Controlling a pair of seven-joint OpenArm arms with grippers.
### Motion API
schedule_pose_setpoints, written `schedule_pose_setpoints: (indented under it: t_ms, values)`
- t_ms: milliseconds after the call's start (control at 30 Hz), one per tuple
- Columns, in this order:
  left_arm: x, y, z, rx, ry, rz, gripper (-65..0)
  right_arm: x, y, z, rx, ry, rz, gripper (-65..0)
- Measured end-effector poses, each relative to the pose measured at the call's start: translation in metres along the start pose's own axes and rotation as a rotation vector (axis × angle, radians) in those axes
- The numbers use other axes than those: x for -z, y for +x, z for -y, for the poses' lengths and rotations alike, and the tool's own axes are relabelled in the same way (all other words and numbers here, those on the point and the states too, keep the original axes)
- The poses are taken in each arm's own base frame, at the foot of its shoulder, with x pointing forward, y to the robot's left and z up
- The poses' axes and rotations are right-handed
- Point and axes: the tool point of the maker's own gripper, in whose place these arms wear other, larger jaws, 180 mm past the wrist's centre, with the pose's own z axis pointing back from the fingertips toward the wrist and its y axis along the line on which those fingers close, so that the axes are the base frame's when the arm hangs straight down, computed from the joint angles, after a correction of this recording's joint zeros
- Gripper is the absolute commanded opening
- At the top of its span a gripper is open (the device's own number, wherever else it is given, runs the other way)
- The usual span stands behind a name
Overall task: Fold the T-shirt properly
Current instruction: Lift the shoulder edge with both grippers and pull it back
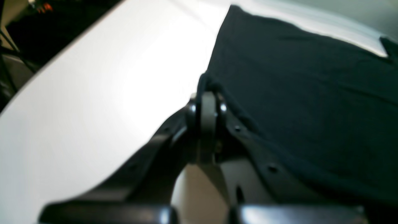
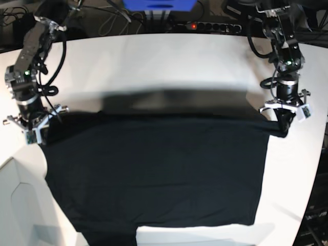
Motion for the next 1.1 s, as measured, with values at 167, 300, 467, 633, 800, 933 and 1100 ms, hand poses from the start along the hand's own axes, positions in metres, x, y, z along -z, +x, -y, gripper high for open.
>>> schedule_pose_setpoints:
  t_ms: [167, 300, 467, 633, 800, 933, 1100]
  values:
    - [0.024, 0.001, 0.005, -0.039, -0.004, -0.042, -65.0, 0.028, -0.003, 0.001, 0.001, 0.035, -0.031, -65.0]
    - [0.041, 0.008, 0.003, -0.07, 0.006, -0.025, -65.0, 0.052, 0.011, 0.004, 0.014, 0.065, -0.013, -65.0]
    - [0.05, -0.001, 0.0, -0.091, 0.018, -0.05, -65.0, 0.075, 0.017, 0.013, 0.041, 0.073, -0.029, -65.0]
    - [0.059, 0.0, 0.0, -0.11, 0.022, -0.05, -65.0, 0.1, 0.013, 0.015, 0.098, 0.1, -0.067, -65.0]
    - [0.068, -0.007, -0.002, -0.133, 0.029, -0.071, -65.0, 0.115, 0.003, 0.01, 0.136, 0.129, -0.116, -65.0]
    - [0.075, -0.009, -0.003, -0.151, 0.035, -0.08, -65.0, 0.126, 0.018, 0.009, 0.15, 0.145, -0.077, -65.0]
    - [0.082, -0.009, -0.004, -0.166, 0.041, -0.084, -65.0, 0.136, 0.016, -0.011, 0.087, 0.204, -0.101, -65.0]
